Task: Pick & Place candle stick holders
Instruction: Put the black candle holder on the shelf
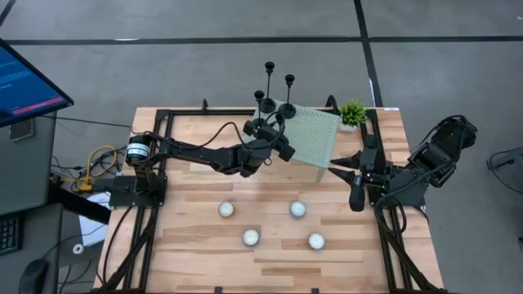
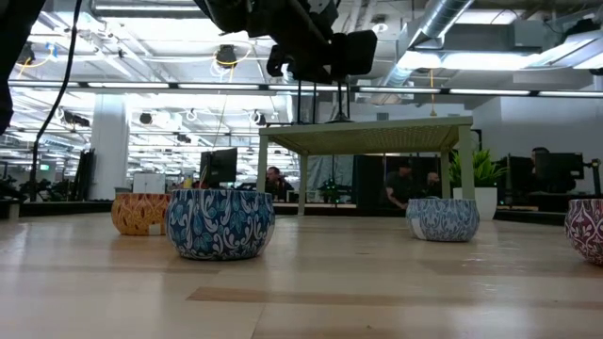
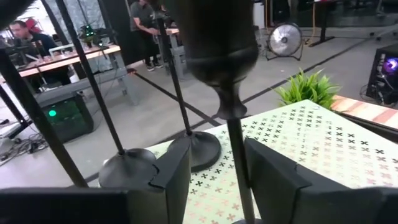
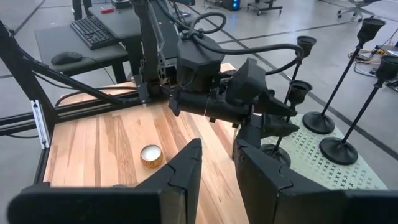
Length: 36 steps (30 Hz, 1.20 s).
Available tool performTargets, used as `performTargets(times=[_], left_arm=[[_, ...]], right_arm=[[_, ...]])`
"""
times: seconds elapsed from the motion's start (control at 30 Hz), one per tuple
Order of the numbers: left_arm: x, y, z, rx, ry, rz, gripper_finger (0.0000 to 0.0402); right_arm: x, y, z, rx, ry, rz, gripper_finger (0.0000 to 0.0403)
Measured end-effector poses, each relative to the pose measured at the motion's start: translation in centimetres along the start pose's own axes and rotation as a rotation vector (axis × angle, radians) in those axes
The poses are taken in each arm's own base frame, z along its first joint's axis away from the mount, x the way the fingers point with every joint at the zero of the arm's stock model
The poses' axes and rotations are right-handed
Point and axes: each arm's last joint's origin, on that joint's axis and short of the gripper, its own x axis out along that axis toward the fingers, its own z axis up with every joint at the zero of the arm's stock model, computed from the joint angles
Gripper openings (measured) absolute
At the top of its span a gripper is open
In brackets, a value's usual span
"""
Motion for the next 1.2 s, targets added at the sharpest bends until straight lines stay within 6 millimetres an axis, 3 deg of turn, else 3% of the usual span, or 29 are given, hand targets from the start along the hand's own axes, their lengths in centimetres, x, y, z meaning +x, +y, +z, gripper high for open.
performTargets(times=[0.4, 1.2], left_arm=[[0.0, -0.2, 0.2, -0.013, -0.007, -0.070, 0.0016], [1.3, 0.7, 0.4, -0.125, -0.029, -0.059, 0.0016]], right_arm=[[0.0, -0.1, -0.1, -0.016, 0.010, -0.006, 0.0088], [0.0, -0.1, -0.1, -0.016, 0.009, -0.006, 0.0088]])
